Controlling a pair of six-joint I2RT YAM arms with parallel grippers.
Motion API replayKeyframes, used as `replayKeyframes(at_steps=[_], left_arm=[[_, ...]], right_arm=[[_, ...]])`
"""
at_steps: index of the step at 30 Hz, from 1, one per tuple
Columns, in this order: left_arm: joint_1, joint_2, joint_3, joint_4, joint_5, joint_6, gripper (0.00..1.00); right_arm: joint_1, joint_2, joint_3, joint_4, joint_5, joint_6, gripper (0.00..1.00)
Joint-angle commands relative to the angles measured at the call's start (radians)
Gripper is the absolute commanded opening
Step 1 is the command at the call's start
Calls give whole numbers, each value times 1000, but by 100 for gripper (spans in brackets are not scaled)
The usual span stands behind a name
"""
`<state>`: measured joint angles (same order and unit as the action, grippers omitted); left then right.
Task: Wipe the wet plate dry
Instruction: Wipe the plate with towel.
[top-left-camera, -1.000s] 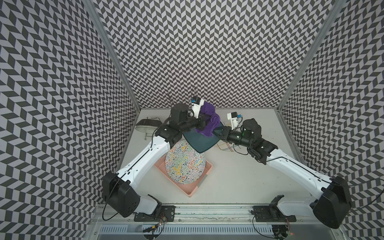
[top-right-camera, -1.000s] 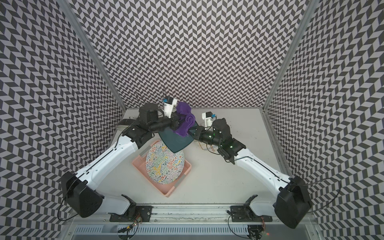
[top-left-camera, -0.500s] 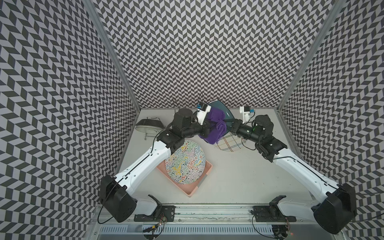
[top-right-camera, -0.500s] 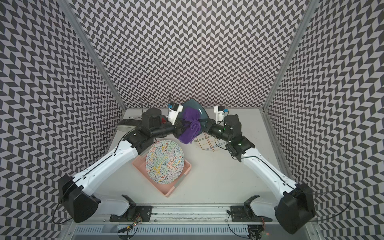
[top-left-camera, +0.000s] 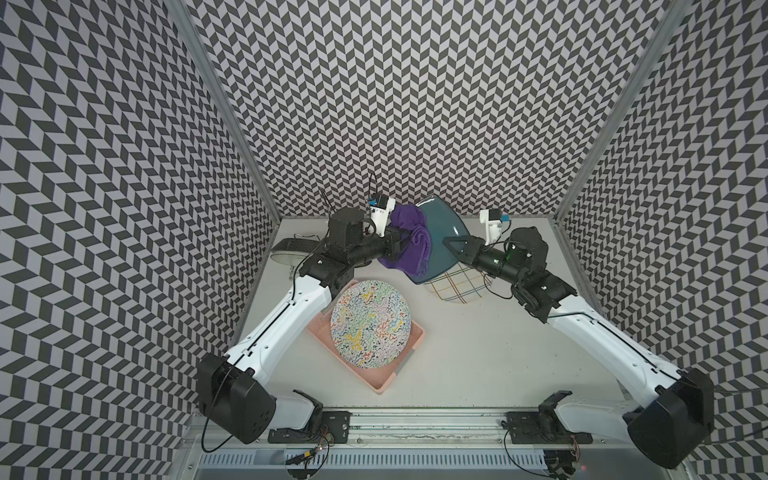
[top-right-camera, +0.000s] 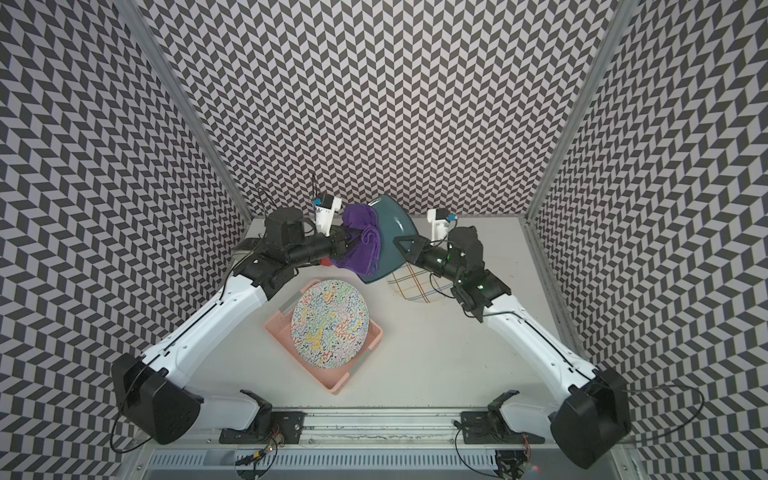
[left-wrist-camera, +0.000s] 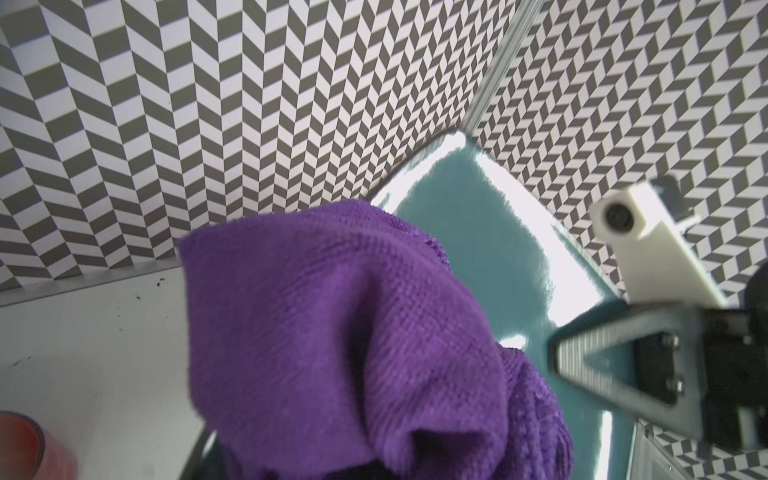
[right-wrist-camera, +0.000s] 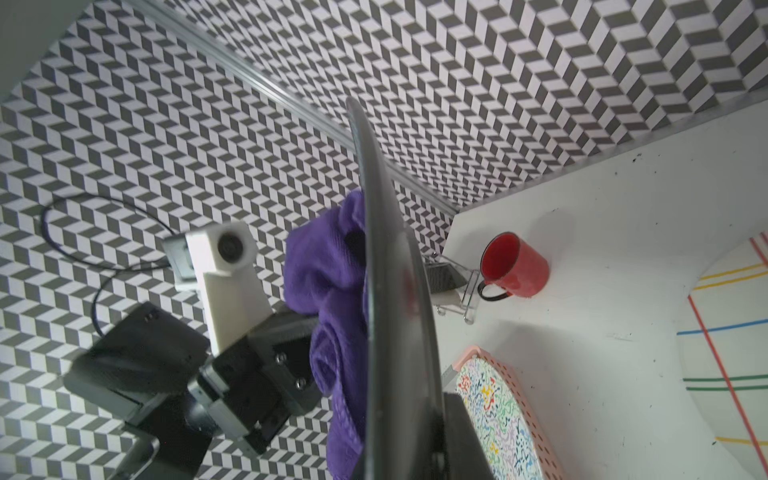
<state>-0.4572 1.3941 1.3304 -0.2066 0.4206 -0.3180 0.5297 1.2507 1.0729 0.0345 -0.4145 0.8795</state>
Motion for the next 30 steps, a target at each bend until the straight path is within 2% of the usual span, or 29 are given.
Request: replayKeyframes(at_steps=[1,5,7,8,10,13,15,18,20,23,30], left_arm=[[-14,81,31,-45,-17,-42,0],[-98,136,107,-113,-42,29,0],[-74,121,97,-77,-20,-11,0],[-40,96,67,-16,30,-68,0],[63,30,-42,216,188,-281,0],[190,-41,-254,856,352,-799,0],[217,-28,-329,1227,361,-1118,0],[203,36,-331,1554,337,-1404,0],[183,70,-304,1619,335,-1482,0],[147,86,-266,1624,322,-1510,0],[105,134,-155,1743,261,-1633,0]], right_arm=[[59,-80,88,426,-178,15,0],[-24,-84,138,439,-169,51,0],[-113,-90,130,499,-191,148,0],[-158,-100,119,540,-199,187,0],[-241,-118,98,606,-211,279,0],[-329,-133,44,741,-241,424,0],[-349,-134,-4,877,-240,530,0],[-340,-101,-7,963,-275,594,0],[-330,-91,18,874,-314,548,0],[-290,-83,20,760,-316,485,0],[-139,-45,-13,675,-292,416,0]])
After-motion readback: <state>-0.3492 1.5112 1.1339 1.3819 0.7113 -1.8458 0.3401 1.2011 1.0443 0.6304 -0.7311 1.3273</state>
